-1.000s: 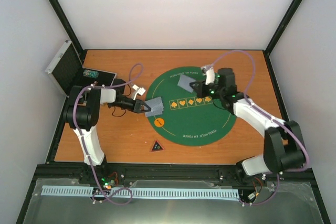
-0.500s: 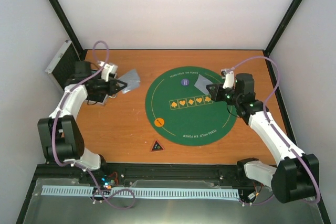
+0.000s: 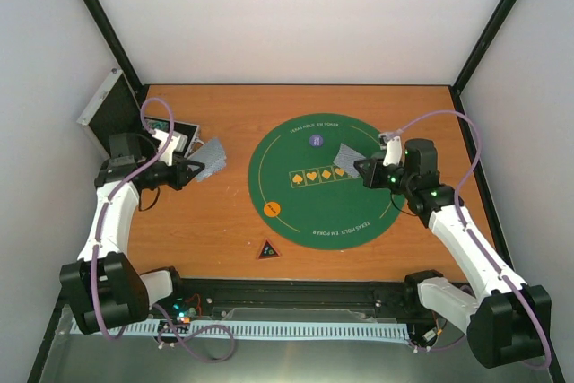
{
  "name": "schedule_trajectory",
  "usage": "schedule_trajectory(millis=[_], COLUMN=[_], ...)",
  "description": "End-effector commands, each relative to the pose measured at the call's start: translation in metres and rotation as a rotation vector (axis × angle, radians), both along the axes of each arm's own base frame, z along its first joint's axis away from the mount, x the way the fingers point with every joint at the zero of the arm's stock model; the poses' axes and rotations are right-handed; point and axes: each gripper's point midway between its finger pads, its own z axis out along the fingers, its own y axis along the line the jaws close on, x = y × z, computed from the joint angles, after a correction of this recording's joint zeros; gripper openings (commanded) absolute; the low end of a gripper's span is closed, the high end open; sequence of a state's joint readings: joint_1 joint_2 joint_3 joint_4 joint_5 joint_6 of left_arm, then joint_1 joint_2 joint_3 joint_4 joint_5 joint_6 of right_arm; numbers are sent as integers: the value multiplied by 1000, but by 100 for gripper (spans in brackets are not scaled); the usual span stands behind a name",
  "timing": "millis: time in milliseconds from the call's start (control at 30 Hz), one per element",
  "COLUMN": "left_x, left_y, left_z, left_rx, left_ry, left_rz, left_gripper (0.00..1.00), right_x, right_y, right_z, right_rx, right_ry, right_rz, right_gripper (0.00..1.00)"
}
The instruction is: Distribute texas hold em gaming equipment
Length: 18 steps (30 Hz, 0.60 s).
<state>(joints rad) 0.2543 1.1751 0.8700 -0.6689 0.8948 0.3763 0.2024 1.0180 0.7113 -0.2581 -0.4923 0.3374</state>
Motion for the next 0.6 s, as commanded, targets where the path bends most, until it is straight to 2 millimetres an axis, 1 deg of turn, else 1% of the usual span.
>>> schedule_trajectory(millis=[0, 200, 400, 567], left_x=[2, 3, 2, 2], left_y=[2, 3, 3, 3], left_z=[10, 10, 13, 12], left_rx=[13, 10, 15, 14], left_ry=[-53, -53, -70, -65], left_rz=[-6, 2, 6, 7], left_gripper=[1, 1, 1, 1], right_x=[-9, -16, -20, -21], right_y=[3, 5, 5, 6], right_z=[-8, -16, -15, -13], right_rx=[13, 17, 19, 19], right_ry=[27, 51, 49, 46], right_rz=[35, 56, 66, 75], right_gripper=[3, 3, 3, 3])
